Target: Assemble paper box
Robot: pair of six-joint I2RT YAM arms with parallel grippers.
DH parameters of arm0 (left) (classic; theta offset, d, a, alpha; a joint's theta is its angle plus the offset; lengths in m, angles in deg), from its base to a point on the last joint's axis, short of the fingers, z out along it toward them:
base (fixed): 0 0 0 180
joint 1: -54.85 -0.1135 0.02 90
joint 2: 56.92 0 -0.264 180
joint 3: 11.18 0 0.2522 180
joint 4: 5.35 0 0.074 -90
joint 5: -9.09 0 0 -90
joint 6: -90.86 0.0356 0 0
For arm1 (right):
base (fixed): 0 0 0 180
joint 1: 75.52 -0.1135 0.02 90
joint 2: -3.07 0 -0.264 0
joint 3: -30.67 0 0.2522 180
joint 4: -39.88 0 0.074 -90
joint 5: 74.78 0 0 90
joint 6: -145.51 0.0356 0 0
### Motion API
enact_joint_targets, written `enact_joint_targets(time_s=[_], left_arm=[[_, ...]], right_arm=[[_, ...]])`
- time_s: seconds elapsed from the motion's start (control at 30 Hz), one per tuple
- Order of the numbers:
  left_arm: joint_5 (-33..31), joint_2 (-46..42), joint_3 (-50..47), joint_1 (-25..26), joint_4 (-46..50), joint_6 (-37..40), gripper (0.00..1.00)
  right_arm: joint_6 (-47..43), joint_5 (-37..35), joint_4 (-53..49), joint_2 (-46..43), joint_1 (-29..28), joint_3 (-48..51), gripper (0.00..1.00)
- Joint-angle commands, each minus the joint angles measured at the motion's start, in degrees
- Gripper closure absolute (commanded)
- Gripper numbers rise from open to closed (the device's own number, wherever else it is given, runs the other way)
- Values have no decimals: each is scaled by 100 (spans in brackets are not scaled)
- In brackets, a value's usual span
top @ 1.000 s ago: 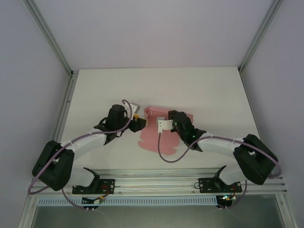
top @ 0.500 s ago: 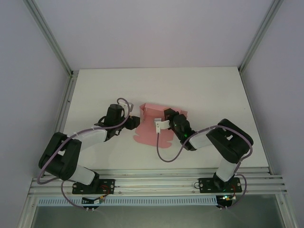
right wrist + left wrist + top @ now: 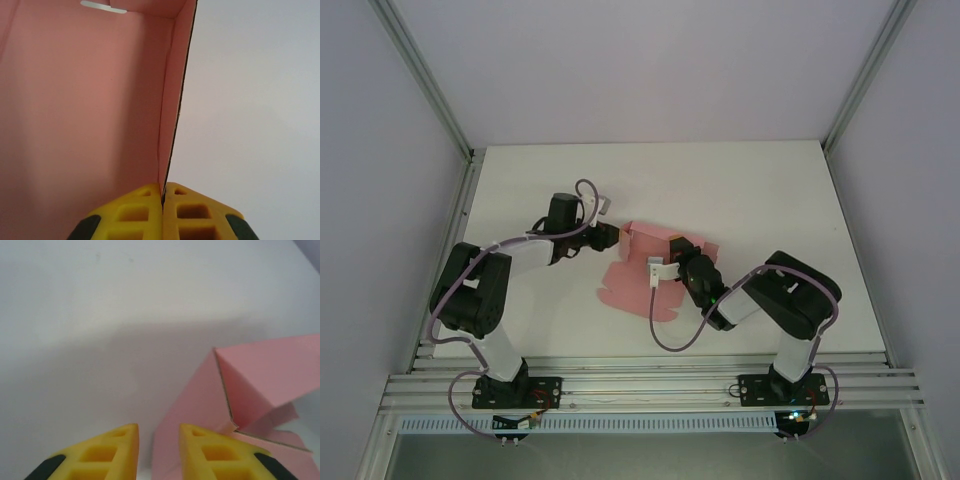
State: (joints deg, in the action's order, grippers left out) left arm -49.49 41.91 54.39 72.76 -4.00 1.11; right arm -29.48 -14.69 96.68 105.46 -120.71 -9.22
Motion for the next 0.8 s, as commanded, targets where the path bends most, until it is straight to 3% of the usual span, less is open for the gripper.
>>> enact_joint_targets(time_s=[0.0,0.17,0.27,0.5,0.63,0.77], left_arm=[[830,-146,-258,50,-311,153,76],[1046,17,-259,143,-471,33,76],[704,0,-140,351,179,341,76],[145,-611,-830,444,-68,14,68],[311,-793,-1077,441,-489,-51,64],[499,-357,-658,442,-393,-135,68]], right_arm=[[415,221,-1281,-167,-64,64,100],[400,192,-1563,-296,-68,-14,100],[416,113,-1571,-242,-65,-24,100],[365,-37,-1519,-128,-60,-50,100],[405,-7,-1599,-158,-60,-81,100],[313,-32,-1482,-88,-61,-76,100]])
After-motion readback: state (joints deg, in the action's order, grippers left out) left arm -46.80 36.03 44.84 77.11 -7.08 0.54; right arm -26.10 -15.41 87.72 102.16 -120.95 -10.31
